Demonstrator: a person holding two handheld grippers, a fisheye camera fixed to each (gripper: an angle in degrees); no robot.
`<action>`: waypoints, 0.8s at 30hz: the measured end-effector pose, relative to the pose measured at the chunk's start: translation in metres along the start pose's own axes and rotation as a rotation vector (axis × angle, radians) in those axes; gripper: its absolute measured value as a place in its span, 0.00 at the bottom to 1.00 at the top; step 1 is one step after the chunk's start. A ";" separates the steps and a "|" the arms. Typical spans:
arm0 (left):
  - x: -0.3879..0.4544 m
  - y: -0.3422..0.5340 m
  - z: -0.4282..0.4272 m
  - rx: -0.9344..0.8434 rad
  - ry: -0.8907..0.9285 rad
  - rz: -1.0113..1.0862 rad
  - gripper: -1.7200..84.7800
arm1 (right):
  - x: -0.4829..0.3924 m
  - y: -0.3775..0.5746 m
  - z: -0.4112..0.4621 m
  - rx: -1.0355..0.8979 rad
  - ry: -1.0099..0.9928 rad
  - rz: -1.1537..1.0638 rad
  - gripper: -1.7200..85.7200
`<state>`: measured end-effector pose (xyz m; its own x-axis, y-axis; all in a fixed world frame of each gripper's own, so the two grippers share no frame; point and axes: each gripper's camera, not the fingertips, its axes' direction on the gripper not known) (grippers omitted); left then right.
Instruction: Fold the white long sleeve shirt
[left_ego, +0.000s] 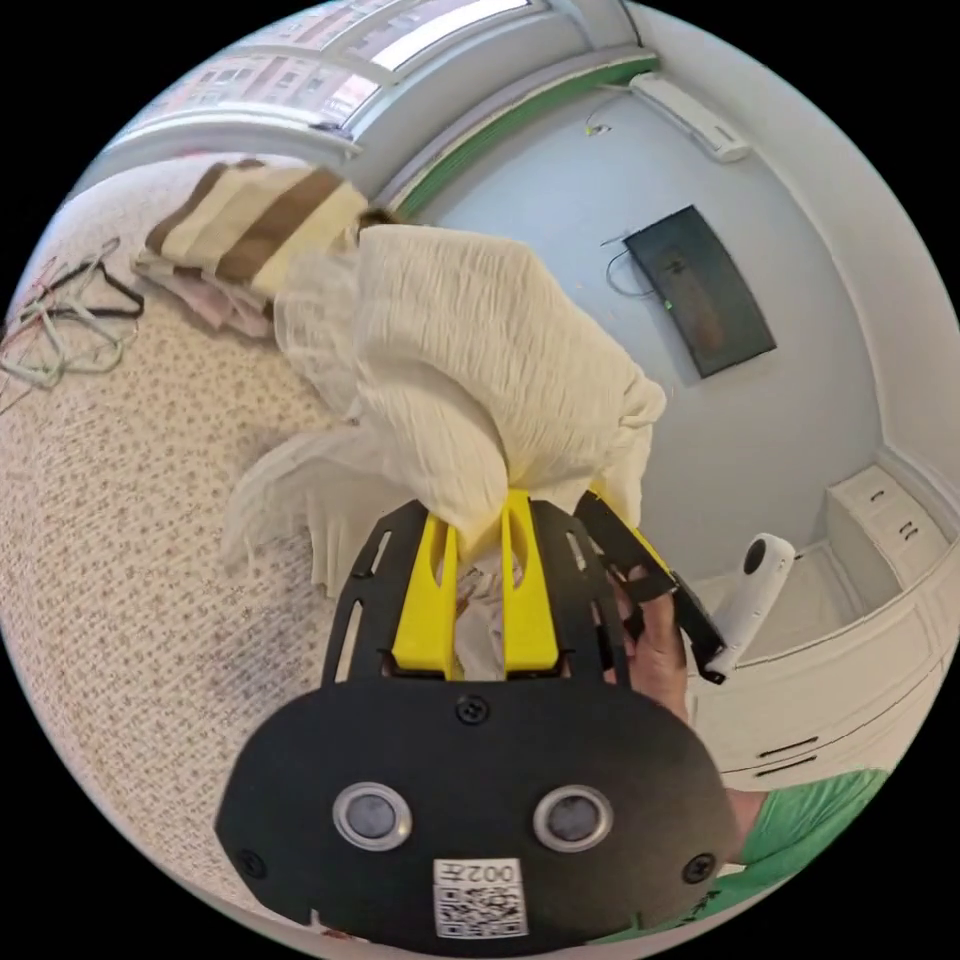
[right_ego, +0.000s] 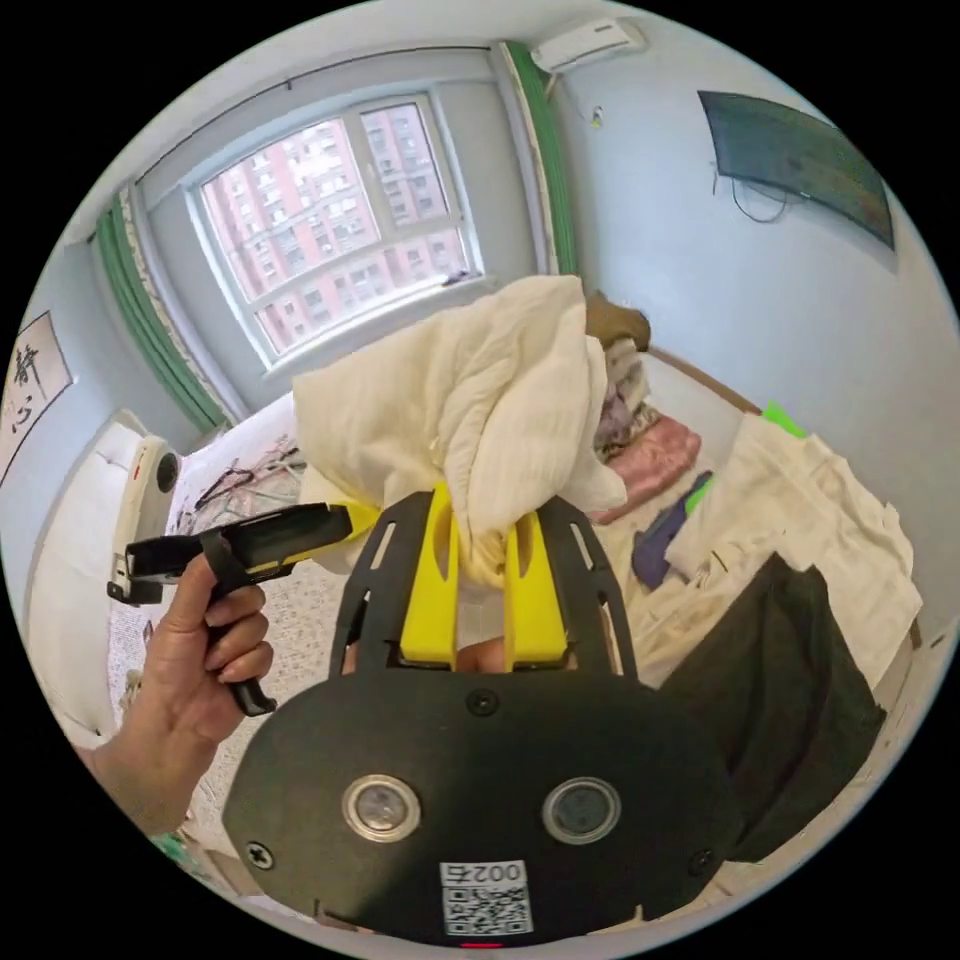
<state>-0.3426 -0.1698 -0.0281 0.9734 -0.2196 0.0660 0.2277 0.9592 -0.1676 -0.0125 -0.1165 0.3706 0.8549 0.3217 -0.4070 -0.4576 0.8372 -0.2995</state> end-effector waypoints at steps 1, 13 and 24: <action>-0.019 -0.002 0.036 -0.085 -0.011 -0.054 0.09 | 0.003 0.001 0.009 -0.046 0.054 0.020 0.12; -0.082 0.031 0.139 -0.295 0.014 -0.176 0.10 | -0.051 -0.008 0.030 -0.149 0.253 -0.125 0.05; -0.102 0.079 0.040 -0.038 -0.103 -0.233 0.03 | -0.064 -0.019 0.037 -0.150 0.358 0.071 0.08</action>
<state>-0.4252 -0.0649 -0.0086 0.8873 -0.4126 0.2062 0.4480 0.8772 -0.1727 -0.0497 -0.1366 0.4345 0.6927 0.1797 -0.6985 -0.5656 0.7363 -0.3715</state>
